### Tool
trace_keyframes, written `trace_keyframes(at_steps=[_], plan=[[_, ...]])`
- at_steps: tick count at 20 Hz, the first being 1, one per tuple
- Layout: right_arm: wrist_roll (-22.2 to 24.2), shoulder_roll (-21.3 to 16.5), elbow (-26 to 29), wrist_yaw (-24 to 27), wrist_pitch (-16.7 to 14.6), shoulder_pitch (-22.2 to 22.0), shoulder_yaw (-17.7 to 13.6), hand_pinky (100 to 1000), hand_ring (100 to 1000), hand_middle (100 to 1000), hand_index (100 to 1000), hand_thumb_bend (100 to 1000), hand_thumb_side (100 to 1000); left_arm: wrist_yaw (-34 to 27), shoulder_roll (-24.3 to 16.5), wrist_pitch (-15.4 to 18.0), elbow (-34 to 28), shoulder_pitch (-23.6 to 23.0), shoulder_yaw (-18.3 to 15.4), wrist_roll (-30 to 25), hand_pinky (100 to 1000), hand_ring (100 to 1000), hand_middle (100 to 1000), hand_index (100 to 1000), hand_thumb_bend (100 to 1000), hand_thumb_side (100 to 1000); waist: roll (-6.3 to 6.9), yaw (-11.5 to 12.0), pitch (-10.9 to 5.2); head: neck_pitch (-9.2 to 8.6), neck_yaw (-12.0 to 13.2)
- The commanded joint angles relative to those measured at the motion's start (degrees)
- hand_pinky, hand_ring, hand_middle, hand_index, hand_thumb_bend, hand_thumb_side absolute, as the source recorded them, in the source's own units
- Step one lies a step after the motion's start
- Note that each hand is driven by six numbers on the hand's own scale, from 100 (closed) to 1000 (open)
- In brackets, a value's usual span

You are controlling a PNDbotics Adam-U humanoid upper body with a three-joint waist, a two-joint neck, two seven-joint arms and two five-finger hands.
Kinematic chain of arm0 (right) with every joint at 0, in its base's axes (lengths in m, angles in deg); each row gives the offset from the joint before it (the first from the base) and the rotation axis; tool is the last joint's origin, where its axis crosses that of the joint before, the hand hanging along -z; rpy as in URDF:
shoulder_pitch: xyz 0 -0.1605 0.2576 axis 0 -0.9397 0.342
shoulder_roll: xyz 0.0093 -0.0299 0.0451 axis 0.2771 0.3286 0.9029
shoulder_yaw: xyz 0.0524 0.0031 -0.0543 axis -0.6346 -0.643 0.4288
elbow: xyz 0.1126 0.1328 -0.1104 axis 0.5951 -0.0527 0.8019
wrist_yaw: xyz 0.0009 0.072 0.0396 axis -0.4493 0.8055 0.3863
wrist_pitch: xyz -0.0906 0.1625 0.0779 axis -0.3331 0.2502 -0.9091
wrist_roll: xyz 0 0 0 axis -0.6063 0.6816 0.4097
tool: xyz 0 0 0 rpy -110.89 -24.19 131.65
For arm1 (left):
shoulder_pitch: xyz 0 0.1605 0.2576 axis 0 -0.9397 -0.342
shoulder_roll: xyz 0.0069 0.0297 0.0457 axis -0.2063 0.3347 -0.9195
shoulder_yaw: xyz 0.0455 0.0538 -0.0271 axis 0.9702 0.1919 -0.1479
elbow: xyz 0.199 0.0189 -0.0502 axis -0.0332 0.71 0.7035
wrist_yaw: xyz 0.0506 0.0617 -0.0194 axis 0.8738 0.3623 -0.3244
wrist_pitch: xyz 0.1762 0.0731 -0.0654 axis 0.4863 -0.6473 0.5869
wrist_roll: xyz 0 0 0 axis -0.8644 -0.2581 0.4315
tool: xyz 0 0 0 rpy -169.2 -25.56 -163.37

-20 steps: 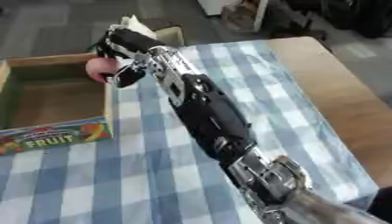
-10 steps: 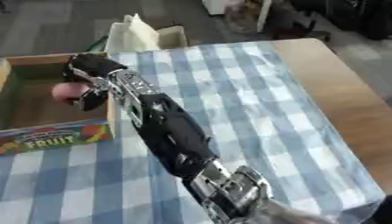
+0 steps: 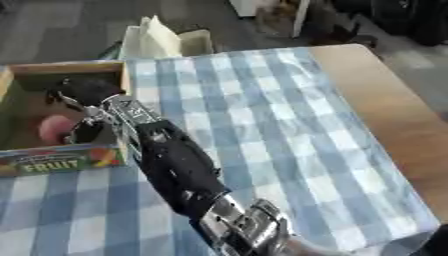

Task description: Pick up objects on the table and place them in the box.

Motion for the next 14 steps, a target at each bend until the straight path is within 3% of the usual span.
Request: trace_keyframes(at_steps=[1,7,11,14], plan=[[-2.2,-0.8,2.3,0.5,0.7,1.5,-0.6,631,823,804,873,373,295,0.0,-0.3,0.0,-0.8,0.8,-0.2,0.0,692,488,520,556,100,865,0.22,-0.2,-0.93,-0.73,0.1],[-6.6,-3.7,6.7,5.8,2.1,1.6,-0.7,616,821,788,865,277,164,0.1,-0.5,0.0,-0.8,0.4,-0.6,0.3,692,488,519,556,100,864,0.09,-0.9,-1.17,-0.61,1.0],[-9.0,-7.6,11.0,14.8,3.6,0.5,-1.6,589,817,771,851,147,119,0.2,-0.7,0.0,-0.7,-0.1,-0.9,0.7,692,488,519,556,100,864,-0.13,-1.8,-1.53,-0.35,2.0],[-9.6,-9.2,12.7,19.7,4.8,-0.1,-1.1,589,817,771,851,147,119,0.3,-0.8,0.0,-0.7,-0.3,-1.0,0.8,692,488,519,556,100,864,-0.22,-2.0,-1.62,-0.29,2.2]])
